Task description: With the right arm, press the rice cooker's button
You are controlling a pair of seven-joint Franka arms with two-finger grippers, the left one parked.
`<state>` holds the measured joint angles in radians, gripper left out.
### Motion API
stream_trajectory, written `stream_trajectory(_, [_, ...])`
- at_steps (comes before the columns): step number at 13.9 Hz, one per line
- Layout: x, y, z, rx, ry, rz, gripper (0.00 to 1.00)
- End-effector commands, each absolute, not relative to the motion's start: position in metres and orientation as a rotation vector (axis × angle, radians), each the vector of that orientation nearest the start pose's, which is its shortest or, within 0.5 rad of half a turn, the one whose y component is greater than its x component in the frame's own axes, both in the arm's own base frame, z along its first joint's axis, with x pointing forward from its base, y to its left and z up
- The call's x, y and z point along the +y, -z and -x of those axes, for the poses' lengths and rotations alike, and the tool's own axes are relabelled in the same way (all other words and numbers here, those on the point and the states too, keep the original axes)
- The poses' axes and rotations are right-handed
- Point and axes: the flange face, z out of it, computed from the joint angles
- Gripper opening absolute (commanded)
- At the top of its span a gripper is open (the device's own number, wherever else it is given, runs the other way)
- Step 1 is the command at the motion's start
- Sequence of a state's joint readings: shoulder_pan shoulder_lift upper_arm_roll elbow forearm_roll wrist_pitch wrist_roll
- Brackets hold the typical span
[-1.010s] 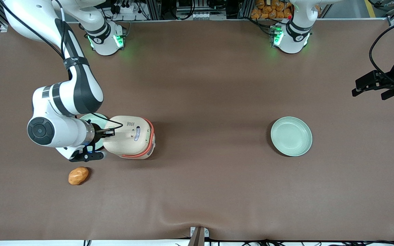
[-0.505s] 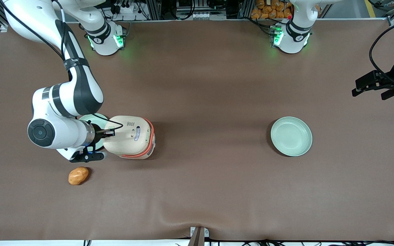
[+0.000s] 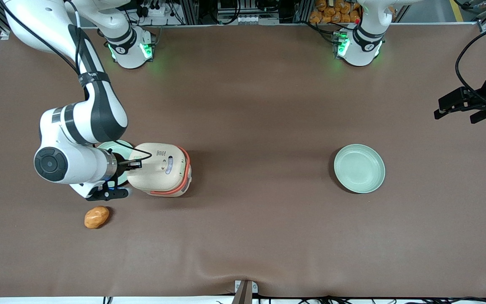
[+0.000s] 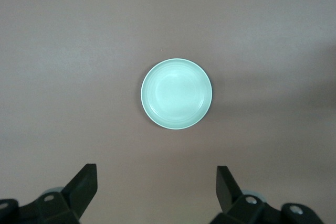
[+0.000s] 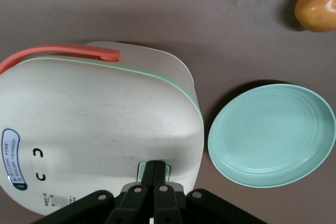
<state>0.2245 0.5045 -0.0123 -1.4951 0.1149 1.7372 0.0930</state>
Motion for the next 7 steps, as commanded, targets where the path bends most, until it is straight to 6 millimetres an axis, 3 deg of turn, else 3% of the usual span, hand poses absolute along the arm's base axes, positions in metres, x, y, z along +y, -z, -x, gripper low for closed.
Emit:
stream_trajectory(1, [0.156,-0.353,-0.654,-0.137,-0.43,3.063,0.0])
stream_trajectory(7, [0.154,-0.382,-0.654,-0.164,-0.491,3.09,0.0])
